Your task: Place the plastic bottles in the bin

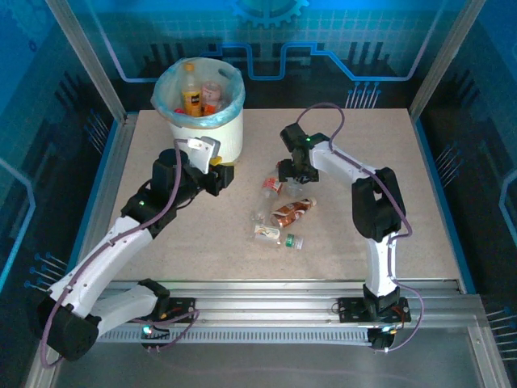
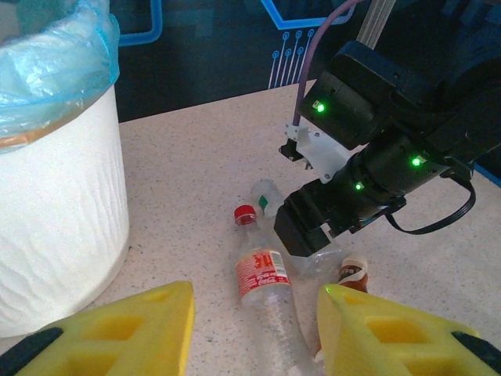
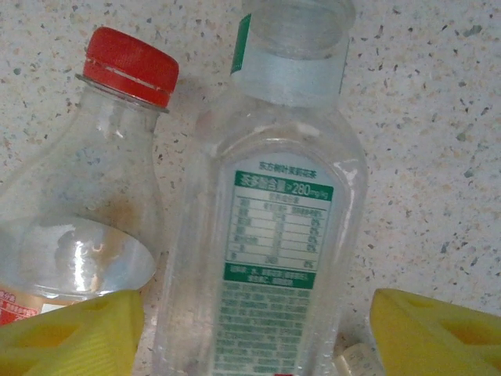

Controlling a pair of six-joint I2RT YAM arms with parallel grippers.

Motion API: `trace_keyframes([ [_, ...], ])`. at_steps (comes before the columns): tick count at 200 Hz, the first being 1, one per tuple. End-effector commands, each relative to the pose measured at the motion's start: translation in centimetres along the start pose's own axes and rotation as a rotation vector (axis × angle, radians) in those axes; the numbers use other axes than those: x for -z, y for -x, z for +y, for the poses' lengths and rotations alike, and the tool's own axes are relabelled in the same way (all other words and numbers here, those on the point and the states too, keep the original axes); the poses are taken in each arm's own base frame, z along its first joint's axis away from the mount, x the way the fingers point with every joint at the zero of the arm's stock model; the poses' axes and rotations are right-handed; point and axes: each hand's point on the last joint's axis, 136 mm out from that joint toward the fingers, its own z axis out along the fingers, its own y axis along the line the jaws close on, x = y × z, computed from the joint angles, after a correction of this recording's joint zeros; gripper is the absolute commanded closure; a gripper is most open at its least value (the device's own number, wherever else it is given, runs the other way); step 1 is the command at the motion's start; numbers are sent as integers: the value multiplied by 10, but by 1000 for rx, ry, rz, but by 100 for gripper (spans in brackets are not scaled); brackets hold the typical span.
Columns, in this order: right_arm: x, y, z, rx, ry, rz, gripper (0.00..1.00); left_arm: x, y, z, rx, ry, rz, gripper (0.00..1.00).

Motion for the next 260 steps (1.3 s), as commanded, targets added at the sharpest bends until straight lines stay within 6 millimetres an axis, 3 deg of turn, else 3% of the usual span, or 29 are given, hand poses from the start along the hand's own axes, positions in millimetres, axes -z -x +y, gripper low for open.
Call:
trace_keyframes([
  [1,-10,-8,-9,-52,-20,30,24,3,15,-11,24,-44,-37,54],
  [27,-19,-17,-8,-61,-2,62,24,3,12,-8,8,-27,-28,51],
  [54,-20,-18,-10,-67,3,61,32,5,13,-4,-2,-5,-33,50],
  [112,18,-9,-20,-41,5,-20,41,8,16,-1,2,19,-36,47],
  [158,76,-15,-16,60,115,-159,41,8,36,0,72,37,-42,44],
  [188,122,-29,-6,171,222,-289,42,4,58,-15,131,-29,-15,37],
  [211,161,-45,17,272,374,-397,44,-1,75,-28,209,-90,3,32],
  [221,181,-58,36,367,483,-449,43,-6,80,-36,249,-137,15,31],
  [241,221,-86,64,540,641,-589,44,-20,80,-55,294,-249,82,29],
  [260,247,-101,74,598,716,-671,45,-32,76,-55,352,-242,159,29],
])
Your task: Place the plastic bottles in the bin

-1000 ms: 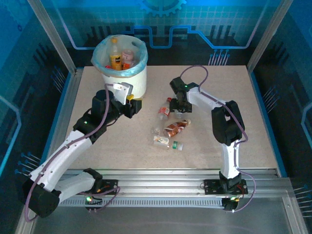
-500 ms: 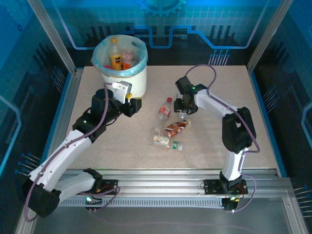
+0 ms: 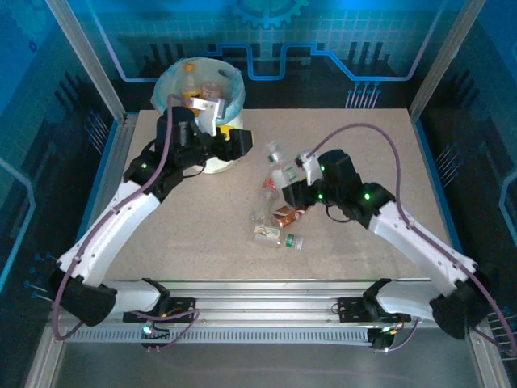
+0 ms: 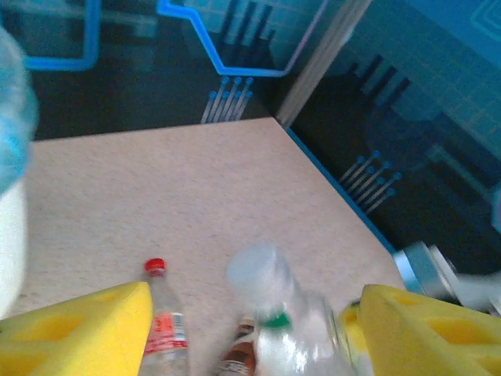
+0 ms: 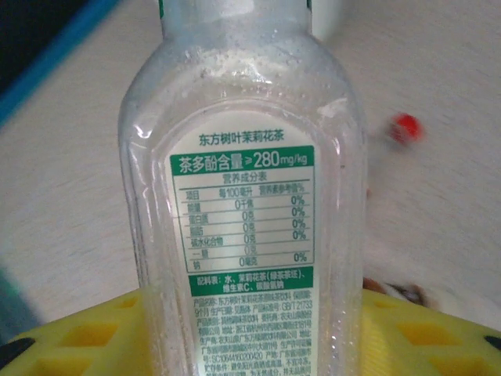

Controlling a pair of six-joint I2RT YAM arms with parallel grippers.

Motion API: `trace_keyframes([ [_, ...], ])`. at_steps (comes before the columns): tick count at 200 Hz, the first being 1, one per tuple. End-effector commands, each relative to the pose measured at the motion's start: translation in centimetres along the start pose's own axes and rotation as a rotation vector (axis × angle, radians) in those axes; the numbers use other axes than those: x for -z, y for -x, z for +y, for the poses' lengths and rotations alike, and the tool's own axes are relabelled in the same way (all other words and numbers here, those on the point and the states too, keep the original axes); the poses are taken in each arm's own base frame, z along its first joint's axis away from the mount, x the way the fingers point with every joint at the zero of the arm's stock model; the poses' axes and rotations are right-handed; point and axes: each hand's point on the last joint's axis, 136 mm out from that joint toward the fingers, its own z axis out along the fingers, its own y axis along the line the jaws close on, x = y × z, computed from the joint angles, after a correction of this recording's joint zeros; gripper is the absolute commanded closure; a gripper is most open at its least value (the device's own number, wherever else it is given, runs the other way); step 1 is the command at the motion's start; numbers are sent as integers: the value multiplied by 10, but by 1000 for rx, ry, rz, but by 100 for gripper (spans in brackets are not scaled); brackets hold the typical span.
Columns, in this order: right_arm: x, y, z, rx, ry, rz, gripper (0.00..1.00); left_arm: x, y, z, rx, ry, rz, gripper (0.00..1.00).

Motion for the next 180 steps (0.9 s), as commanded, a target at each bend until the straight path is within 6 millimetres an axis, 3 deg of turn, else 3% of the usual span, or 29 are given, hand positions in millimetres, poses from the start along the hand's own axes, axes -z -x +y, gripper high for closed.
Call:
trace_keyframes([
  [1,21,25,45,158,174,-167,45,-13,-17,-13,127,-67,141,29],
  [29,34,32,60,177,228,-206,47,-12,-21,-24,194,-127,170,34],
  [62,42,36,70,216,251,-248,47,3,-19,-40,226,-204,151,36],
  [109,43,38,78,223,278,-252,47,24,-22,-55,243,-261,165,28],
  [143,39,36,79,220,276,-244,47,31,-39,-60,223,-297,241,28],
  [180,36,33,87,247,315,-239,46,29,-49,-55,219,-279,262,41],
])
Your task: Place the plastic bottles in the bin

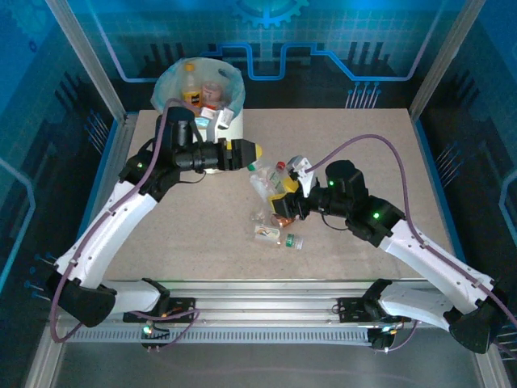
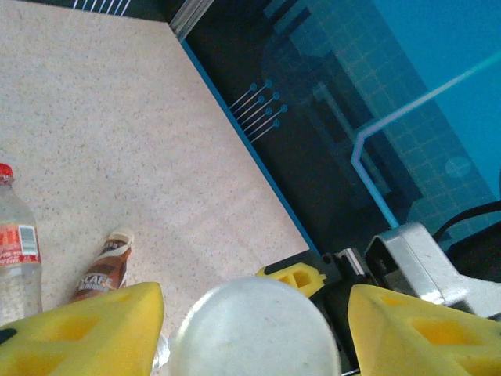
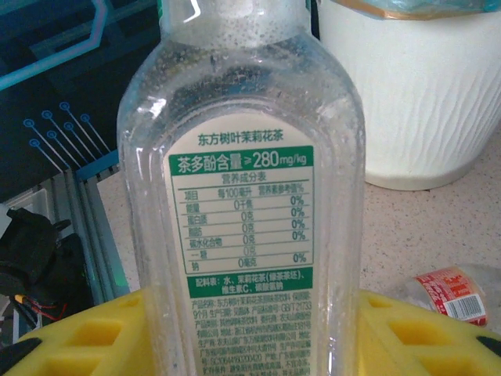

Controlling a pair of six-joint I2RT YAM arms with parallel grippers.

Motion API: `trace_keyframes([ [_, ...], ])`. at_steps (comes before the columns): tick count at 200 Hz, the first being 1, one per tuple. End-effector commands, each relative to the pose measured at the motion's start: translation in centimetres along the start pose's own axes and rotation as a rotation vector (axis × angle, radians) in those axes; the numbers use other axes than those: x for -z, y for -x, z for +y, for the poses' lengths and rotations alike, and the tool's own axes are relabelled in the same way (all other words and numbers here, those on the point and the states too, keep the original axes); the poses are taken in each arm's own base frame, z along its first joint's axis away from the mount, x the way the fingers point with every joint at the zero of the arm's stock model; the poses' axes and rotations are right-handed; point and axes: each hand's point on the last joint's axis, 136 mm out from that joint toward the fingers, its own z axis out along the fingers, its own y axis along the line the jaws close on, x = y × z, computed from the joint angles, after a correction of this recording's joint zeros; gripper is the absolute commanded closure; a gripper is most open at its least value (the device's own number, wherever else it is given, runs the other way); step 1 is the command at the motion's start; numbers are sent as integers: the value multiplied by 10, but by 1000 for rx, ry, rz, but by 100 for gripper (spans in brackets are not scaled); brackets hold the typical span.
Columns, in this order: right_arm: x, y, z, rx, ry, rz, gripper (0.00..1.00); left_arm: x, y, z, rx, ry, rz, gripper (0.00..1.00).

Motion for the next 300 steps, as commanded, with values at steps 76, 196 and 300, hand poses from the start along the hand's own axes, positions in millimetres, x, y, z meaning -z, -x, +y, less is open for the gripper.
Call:
trace_keyframes([
  [76,-9,-1,-2,22,-26,-4,18,15,2,5,-70,85,-52,75],
  [196,-31,18,-48,110,-258,21,0,122,147,22,-346,569,-575,100],
  [300,-90,-15,-68,117,-257,192,0,93,219,156,-324,877,-516,91],
])
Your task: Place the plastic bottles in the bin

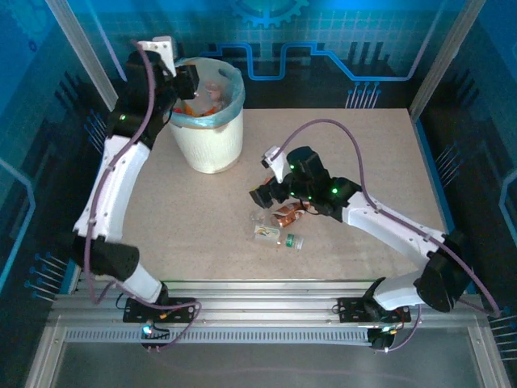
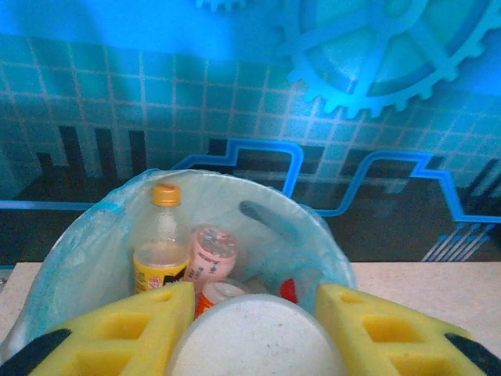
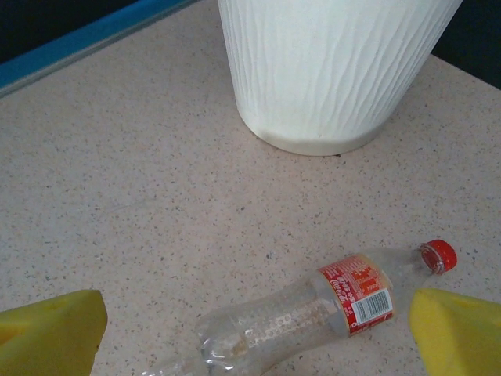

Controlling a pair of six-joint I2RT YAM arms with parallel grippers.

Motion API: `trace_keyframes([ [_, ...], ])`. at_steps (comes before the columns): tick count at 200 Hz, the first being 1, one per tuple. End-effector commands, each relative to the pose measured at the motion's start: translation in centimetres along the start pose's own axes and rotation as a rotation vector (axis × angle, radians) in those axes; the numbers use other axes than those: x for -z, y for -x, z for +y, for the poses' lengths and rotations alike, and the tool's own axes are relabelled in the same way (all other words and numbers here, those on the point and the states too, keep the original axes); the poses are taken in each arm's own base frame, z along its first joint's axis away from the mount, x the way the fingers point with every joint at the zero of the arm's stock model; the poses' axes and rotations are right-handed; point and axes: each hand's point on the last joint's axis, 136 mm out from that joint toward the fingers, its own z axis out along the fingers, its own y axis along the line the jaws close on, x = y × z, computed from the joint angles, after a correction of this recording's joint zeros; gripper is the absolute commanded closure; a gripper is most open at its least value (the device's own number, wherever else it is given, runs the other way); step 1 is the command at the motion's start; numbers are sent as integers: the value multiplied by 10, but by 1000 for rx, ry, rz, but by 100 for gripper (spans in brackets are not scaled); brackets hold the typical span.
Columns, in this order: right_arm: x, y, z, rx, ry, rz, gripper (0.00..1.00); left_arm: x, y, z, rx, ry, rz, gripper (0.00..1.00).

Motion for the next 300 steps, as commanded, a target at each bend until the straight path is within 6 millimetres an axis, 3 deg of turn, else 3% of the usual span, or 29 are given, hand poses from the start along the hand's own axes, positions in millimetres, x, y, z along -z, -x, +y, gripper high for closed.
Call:
trace_keyframes([
  [1,-7,11,2,35,0,-4,0,-16,1,8,-45,43,6,91],
  [14,-15,10,1,39,-3,30,0,-33,-1,5,-36,29,8,94],
  [37,-27,16,2,40,6,63,0,-54,11,1,-24,15,-23,94],
  [81,-49,21,7,55,39,99,0,-82,32,-1,15,8,-126,90],
  [118,-60,19,4,73,29,142,0,-106,33,1,63,-2,-160,86],
  [140,-66,18,4,88,26,158,0,-122,25,10,61,24,-166,70],
  [158,-71,17,3,101,26,179,0,-128,19,16,83,36,-155,39],
  [176,-74,19,1,109,22,183,0,-128,17,18,97,35,-156,31],
  [242,-79,17,2,106,27,188,0,-121,10,16,115,19,-137,32],
  [277,-75,20,2,104,26,179,0,-115,-2,-3,146,-77,-41,46],
  [300,-74,18,2,98,26,179,0,-110,-34,-15,183,-121,103,57],
])
